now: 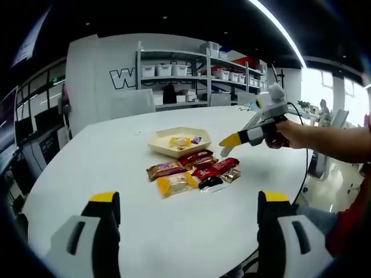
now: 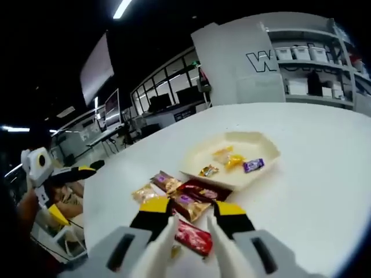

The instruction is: Place the target food into the container with the food tongs after gripping and lifting it, then release it inside without dropping or visibly crushing the food.

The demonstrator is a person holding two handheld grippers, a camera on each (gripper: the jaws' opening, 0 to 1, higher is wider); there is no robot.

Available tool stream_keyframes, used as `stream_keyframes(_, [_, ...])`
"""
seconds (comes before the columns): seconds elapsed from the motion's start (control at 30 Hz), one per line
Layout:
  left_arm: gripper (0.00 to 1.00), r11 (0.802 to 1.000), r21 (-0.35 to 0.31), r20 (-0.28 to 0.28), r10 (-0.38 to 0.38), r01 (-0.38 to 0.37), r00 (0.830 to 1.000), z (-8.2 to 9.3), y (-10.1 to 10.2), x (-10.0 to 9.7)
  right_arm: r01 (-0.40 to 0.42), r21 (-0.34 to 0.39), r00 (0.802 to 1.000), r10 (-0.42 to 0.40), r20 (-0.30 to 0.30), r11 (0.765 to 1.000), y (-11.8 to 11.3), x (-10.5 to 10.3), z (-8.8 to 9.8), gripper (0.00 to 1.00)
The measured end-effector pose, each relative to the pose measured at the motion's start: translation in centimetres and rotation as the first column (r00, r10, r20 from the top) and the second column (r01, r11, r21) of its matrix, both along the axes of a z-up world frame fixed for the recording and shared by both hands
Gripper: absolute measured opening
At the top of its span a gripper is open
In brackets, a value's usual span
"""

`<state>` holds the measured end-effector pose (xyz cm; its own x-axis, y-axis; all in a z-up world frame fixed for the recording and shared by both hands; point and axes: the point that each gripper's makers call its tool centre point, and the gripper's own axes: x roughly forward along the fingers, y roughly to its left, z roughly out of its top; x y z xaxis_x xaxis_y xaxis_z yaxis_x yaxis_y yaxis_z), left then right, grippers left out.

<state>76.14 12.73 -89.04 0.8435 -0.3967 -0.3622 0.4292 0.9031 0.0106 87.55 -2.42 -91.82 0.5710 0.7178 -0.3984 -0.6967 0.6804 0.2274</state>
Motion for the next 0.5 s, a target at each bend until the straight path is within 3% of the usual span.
stream_keyframes(0.2, [0.96,1.0,-0.001,-0.003,-0.003,0.003,1.0,0.0,-0.1,0.0,-0.018,-0.045,0.999,0.02,0.026,0.999,0.2,-0.3,-0.7,0.23])
stream_keyframes(0.5, [0.96,1.0,0.002,0.001,-0.003,0.003,1.0,0.0,0.0,-0.1,0.055,-0.075,0.998,-0.053,0.027,0.996,-1.7,0.0,-0.8,0.23])
